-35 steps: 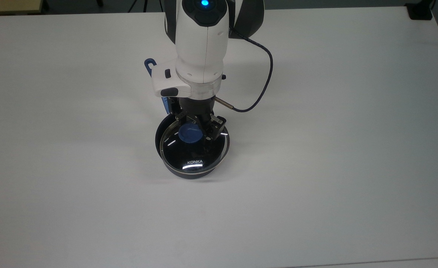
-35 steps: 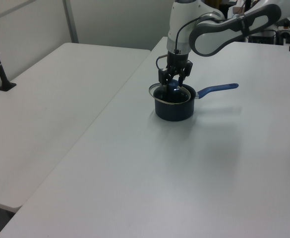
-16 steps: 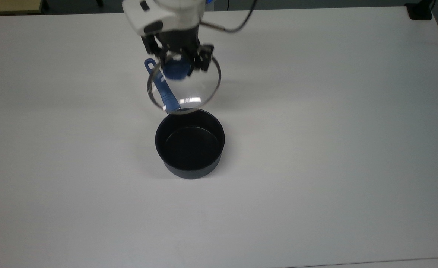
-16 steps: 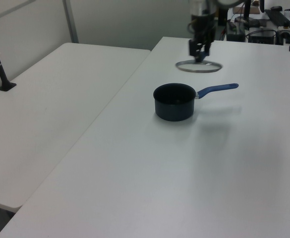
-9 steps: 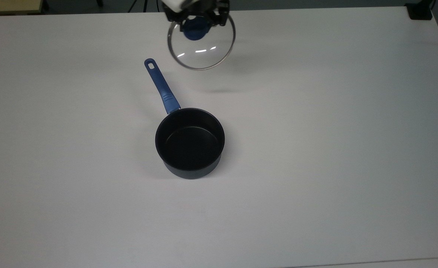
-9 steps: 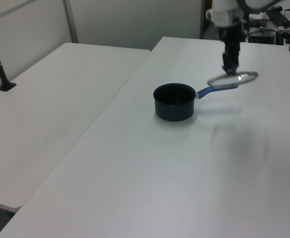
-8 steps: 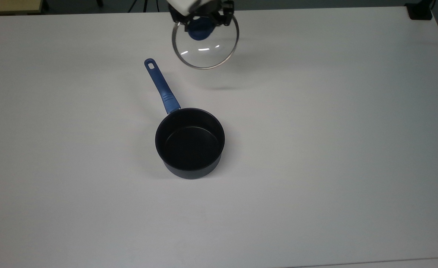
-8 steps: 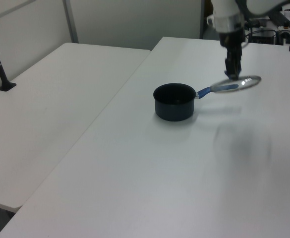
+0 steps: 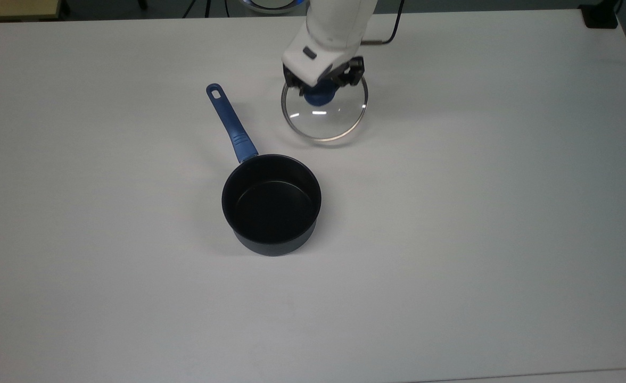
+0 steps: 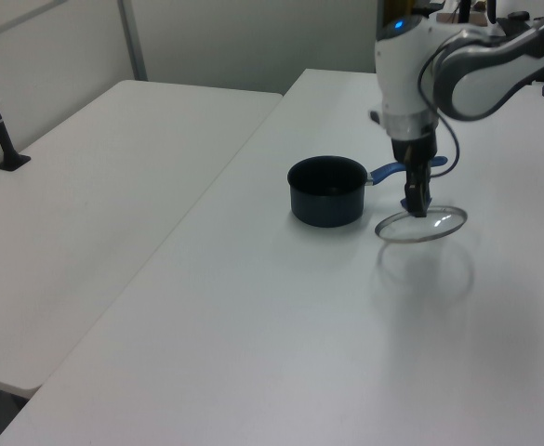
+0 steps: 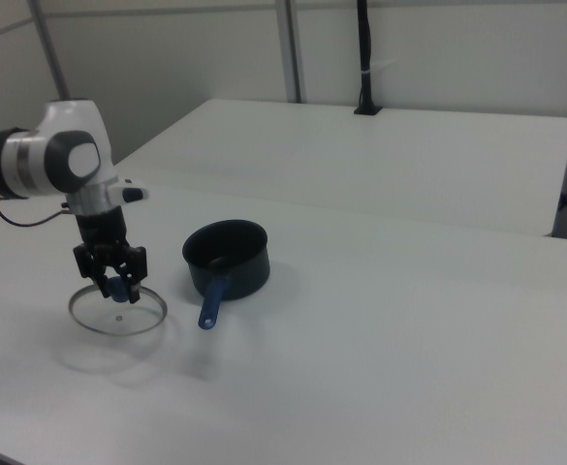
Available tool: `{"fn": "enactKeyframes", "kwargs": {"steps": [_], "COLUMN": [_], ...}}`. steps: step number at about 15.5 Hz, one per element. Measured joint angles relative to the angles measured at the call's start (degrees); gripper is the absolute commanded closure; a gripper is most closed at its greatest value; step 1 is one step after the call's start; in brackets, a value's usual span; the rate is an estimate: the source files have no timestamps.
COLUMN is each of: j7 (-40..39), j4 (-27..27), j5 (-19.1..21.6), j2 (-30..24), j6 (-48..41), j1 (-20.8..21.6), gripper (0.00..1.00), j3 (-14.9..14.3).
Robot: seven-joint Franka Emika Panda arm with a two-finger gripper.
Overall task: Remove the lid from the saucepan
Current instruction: 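Carry the lid beside the saucepan and lower it onto the table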
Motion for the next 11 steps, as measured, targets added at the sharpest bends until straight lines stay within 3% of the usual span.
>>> {"fn": "enactKeyframes", "kwargs": {"steps": [4,5,9,11], "j7": [0.0,0.0,0.2,2.1], "j4": [0.0,0.0,0.3,1.2], "j5": [-4.9,-5.9,-6.8,-6.8], "j2": [3.8,4.5,5.2,5.2], "j6": [2.8,2.8,2.8,2.8], "j1": [0.0,0.0,0.0,-0.1], "gripper": [0.57,0.53,0.03,0.00], "j3": [0.1,0.1,0.1,0.1]}}
